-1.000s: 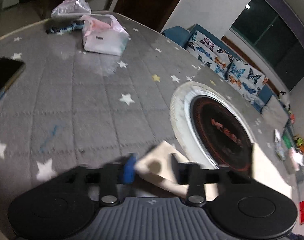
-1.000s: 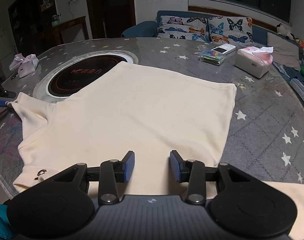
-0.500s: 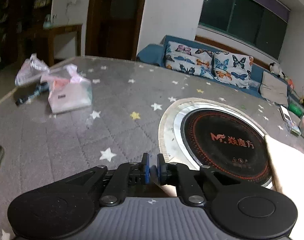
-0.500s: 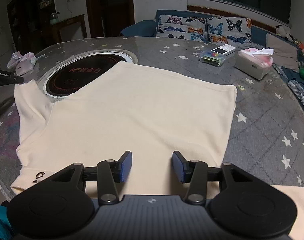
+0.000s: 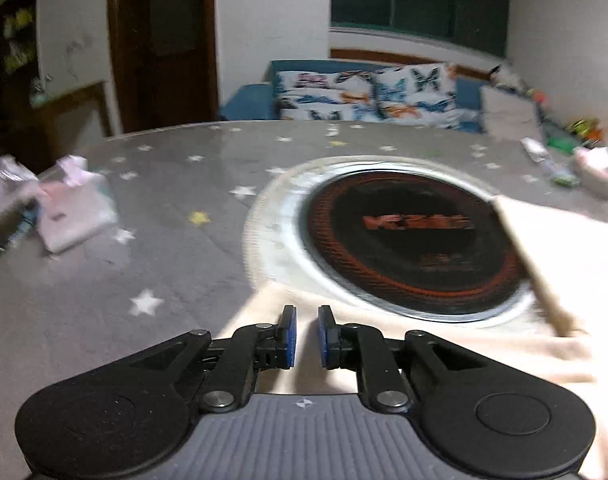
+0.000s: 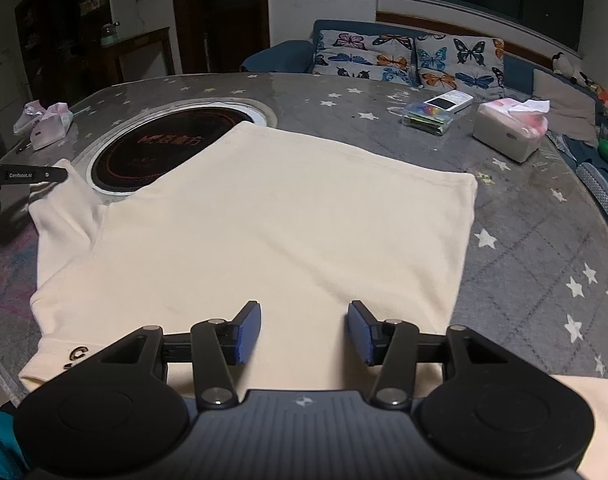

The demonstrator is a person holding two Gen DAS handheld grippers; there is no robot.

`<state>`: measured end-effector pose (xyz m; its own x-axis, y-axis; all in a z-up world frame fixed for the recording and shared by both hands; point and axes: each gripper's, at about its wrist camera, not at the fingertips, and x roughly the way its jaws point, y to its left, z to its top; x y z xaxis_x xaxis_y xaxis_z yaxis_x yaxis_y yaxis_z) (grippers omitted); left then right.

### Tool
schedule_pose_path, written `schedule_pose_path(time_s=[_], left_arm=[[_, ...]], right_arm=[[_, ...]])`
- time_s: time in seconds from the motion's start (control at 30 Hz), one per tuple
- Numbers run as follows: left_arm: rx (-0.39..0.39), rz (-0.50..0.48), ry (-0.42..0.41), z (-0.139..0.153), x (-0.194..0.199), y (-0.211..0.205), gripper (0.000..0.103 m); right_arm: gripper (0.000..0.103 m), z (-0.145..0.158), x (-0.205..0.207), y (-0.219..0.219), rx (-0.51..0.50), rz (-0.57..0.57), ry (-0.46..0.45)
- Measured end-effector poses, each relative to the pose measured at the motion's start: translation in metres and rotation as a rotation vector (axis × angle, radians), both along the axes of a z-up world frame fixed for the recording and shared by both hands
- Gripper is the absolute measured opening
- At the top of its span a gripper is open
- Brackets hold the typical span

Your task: Fold clothes

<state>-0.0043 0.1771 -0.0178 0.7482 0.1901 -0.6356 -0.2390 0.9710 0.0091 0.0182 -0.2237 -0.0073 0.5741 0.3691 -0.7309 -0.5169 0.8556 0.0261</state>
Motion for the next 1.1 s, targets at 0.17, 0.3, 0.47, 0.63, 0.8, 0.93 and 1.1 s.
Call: schedule_pose_path(time_s=[0.17,0.3,0.47,0.63,0.8,0.93,1.1], left_arm=[[-0.115,-0.102,-0.048,0.02,-0.004,-0.029,0.013],[-0.254,-0.267,-0.054,0.028,-0.001,-0.072,0.013],[-0.321,-0.385,-0.027,0.019,0.012,-0.113,0.013],[-0.326,-0.366,0.029,-0.001,0.03,-0.121,0.013],[-0.334,-0.361,0.036,-0.004,0.025,-0.11,0.012],[-0.311,-0.376,0.039,-0.004,0.026,-0.116,0.017],[-0.286,-0.384,0.043,-0.001,0.025,-0.12,0.02]], right_arm=[[0.049,0.0,0.0,-0.003,0.001,-0.006,-0.001],[0.049,0.0,0.001,-0.004,0.004,-0.007,-0.004],[0.049,-0.001,0.0,-0.005,0.009,-0.008,-0.006],[0.049,-0.002,-0.001,-0.008,0.019,-0.012,-0.006],[0.049,0.0,-0.002,-0.014,0.028,-0.025,-0.009],[0.049,0.001,-0.004,-0.019,0.03,-0.037,-0.01],[0.049,0.006,-0.016,-0.033,0.038,-0.064,-0.017]])
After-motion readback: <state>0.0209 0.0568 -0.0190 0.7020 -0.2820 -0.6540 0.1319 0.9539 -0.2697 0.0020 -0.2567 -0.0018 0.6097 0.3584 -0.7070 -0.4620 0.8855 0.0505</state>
